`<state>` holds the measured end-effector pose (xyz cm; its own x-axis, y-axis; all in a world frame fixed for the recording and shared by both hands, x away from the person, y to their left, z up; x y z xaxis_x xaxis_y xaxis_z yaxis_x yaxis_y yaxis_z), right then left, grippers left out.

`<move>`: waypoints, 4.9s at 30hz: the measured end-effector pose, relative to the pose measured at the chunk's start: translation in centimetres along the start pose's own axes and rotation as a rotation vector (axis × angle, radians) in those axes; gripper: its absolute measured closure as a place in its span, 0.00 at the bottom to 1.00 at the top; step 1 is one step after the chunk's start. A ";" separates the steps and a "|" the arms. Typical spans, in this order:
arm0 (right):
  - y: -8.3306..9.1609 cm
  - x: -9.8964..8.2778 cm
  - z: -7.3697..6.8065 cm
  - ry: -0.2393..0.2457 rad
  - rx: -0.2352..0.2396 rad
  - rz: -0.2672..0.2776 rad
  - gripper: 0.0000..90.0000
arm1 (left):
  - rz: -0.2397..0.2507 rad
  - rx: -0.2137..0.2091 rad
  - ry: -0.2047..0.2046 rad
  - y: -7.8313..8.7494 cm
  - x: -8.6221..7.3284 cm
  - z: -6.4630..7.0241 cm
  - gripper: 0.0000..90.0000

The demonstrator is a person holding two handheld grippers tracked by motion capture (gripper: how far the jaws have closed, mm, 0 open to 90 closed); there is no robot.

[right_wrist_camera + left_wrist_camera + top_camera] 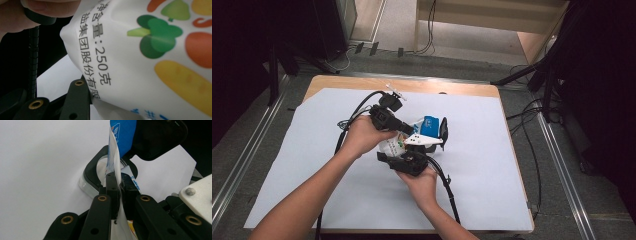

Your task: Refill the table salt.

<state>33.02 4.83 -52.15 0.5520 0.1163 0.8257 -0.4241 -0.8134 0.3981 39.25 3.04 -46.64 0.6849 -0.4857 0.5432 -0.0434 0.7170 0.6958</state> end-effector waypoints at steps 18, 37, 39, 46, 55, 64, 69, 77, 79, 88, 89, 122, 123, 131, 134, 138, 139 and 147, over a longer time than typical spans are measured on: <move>0.0 0.1 0.0 -0.003 -0.002 0.006 0.75 | 0.002 -0.001 -0.001 -0.1 0.0 0.1 0.97; 0.0 0.1 -0.1 -0.006 0.002 -0.001 0.79 | -0.001 -0.006 -0.001 -0.2 0.0 0.2 0.97; 0.0 0.1 -0.1 -0.005 0.003 -0.001 0.78 | -0.001 -0.006 -0.001 -0.2 0.0 0.2 0.97; 0.0 0.2 -0.1 -0.004 0.011 0.001 0.76 | 0.008 0.003 0.000 0.0 0.0 -0.1 0.97; -0.1 0.3 -0.4 -0.003 0.005 0.002 0.70 | 0.028 0.006 0.010 0.3 0.1 -0.4 0.98; -0.2 0.4 -0.3 0.013 -0.015 0.005 0.72 | 0.036 0.009 0.029 0.3 0.3 -0.6 0.98; -0.2 0.4 -0.1 0.017 -0.031 0.007 0.74 | 0.038 0.005 0.023 0.3 0.3 -0.7 0.98; -0.1 0.5 -0.1 0.017 -0.041 0.008 0.73 | 0.047 0.004 0.030 0.2 0.4 -0.7 0.98; -0.2 0.5 -0.1 0.015 -0.047 0.006 0.73 | 0.044 0.004 0.033 0.2 0.4 -0.7 0.98; -0.1 0.6 -0.1 0.009 -0.045 0.017 0.73 | 0.043 0.021 0.030 0.1 0.5 -0.8 0.97; -0.1 0.6 0.0 0.007 -0.044 0.016 0.73 | 0.044 0.024 0.031 0.0 0.5 -0.8 0.97; -0.2 0.6 0.1 0.007 -0.047 0.016 0.74 | 0.058 0.021 0.025 -0.1 0.6 -0.7 0.97; -0.2 0.6 0.2 0.010 -0.048 0.017 0.74 | 0.058 0.020 0.024 -0.1 0.6 -0.8 0.97; -0.3 0.5 0.1 0.007 -0.043 0.015 0.74 | 0.061 0.009 0.022 0.0 0.6 -0.8 0.98; -0.3 0.4 0.1 0.004 -0.042 0.010 0.73 | 0.061 0.007 0.022 0.0 0.5 -0.8 0.98; -0.3 0.4 0.0 0.003 -0.037 0.008 0.72 | 0.060 0.005 0.025 0.1 0.4 -0.7 0.98; -0.3 0.4 0.0 0.002 -0.036 0.009 0.72 | 0.061 0.008 0.024 0.1 0.4 -0.7 0.98; -0.3 0.3 -0.2 0.007 -0.025 0.008 0.71 | 0.066 0.012 0.020 0.5 0.5 -0.5 0.98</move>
<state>33.16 5.20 -51.90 0.5434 0.1143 0.8317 -0.4461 -0.8000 0.4014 39.93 3.42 -46.32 0.6943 -0.4272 0.5791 -0.0981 0.7410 0.6643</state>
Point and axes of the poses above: each handheld gripper's, and its own axes: y roughly backward along the jaws, x roughly out of its top, z roughly to its right, the point moved 10 cm from there along -y, roughly forward along the jaws, and after that the axes turned 8 degrees about -x, right-handed, at the moved point
